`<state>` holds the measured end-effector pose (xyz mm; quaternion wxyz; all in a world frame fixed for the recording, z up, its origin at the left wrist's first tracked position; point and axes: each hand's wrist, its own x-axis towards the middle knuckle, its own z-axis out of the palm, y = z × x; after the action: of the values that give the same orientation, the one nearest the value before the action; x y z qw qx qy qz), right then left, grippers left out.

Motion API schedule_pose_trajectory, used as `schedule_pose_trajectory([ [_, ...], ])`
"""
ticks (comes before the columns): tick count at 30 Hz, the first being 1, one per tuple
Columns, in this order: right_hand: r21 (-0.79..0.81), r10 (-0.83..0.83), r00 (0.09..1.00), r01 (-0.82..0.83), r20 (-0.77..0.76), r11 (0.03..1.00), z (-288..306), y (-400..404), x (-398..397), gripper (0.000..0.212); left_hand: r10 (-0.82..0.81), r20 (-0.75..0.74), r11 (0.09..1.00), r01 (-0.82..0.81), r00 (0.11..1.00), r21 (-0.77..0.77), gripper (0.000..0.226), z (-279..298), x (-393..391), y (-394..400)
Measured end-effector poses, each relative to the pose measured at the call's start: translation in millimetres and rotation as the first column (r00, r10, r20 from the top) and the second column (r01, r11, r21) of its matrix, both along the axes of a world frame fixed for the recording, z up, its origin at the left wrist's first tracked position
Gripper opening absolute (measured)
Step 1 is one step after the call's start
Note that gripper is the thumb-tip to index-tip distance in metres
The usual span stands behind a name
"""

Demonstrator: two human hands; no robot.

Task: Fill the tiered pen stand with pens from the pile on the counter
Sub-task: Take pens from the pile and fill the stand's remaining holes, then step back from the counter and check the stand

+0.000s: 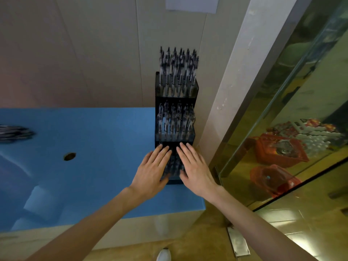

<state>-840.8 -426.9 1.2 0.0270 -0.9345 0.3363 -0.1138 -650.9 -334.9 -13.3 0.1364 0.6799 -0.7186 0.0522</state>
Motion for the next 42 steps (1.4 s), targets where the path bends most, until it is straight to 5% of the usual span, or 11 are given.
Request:
schedule_pose_trajectory([
  [13, -0.075, -0.120, 0.972, 0.106, -0.203, 0.991, 17, 45, -45, 0.079, 0.164, 0.108, 0.968, -0.181, 0.981, 0.172, 0.091, 18, 7, 39],
  [18, -0.086, -0.114, 0.984, 0.103, -0.134, 0.991, 24, 67, -22, 0.074, 0.263, 0.126, 0.893, -0.291, 0.956, 0.344, 0.084, 14, 42, 80],
  [24, -0.023, 0.036, 0.999, -0.035, 0.025, 0.999, 20, 120, 42, 0.058, 0.363, 0.199, 0.841, -0.412, 0.910, 0.350, 0.078, 31, 95, 150],
  [35, 0.081, 0.383, 0.915, -0.376, -0.127, 0.923, -6, 195, 237, 0.059, 0.493, 0.250, 0.628, -0.540, 0.833, 0.561, 0.063, 13, 256, 305],
  [42, 0.153, 0.426, 0.864, -0.398, -0.270, 0.905, -14, 225, 421, 0.060, 0.613, 0.216, 0.566, -0.614, 0.760, 0.550, 0.070, 12, 375, 394],
])
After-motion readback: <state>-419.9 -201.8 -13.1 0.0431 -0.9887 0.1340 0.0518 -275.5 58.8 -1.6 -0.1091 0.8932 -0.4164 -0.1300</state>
